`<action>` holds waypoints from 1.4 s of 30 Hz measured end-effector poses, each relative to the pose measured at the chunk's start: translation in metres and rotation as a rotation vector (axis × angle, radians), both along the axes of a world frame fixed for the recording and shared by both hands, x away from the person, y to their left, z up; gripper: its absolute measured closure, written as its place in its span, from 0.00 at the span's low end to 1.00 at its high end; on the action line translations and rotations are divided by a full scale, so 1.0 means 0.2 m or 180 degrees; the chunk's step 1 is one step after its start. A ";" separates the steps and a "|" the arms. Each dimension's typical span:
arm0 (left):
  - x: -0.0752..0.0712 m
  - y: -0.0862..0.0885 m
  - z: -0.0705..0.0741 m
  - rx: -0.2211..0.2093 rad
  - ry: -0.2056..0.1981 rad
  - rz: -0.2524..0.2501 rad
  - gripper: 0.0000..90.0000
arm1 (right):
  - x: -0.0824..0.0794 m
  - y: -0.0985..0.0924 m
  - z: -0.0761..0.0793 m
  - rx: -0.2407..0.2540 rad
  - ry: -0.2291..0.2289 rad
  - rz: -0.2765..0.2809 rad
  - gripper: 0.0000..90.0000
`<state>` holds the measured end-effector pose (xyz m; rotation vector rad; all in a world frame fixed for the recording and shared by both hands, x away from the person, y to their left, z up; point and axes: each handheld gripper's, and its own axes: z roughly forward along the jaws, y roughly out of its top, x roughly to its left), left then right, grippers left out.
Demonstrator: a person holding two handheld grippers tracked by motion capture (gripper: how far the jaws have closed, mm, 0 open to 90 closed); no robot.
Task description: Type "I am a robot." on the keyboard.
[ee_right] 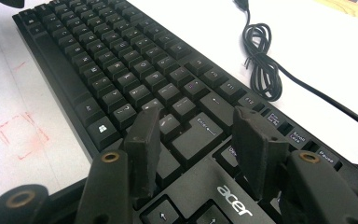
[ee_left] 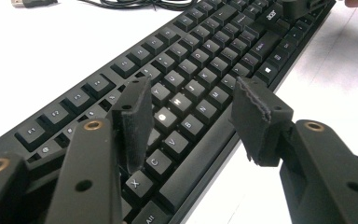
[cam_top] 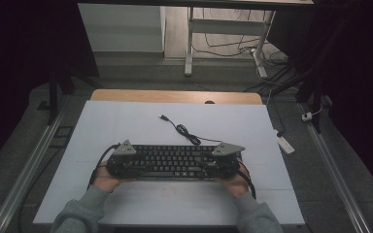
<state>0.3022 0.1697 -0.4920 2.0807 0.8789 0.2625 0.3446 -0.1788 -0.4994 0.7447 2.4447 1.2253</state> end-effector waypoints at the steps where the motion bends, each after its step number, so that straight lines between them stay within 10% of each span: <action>1: 0.00 0.00 0.00 0.0002 0.0001 0.0003 0.52 | 0.00 0.00 0.00 -0.0001 0.0001 0.0002 0.58; 26: 0.04 0.13 -0.03 0.0170 0.0051 0.0545 0.52 | 0.00 0.01 -0.01 -0.0022 0.0031 0.0012 0.57; 42: 0.03 0.21 -0.03 0.0288 0.0068 0.0606 0.84 | 0.00 0.01 -0.01 -0.0044 0.0040 0.0003 0.57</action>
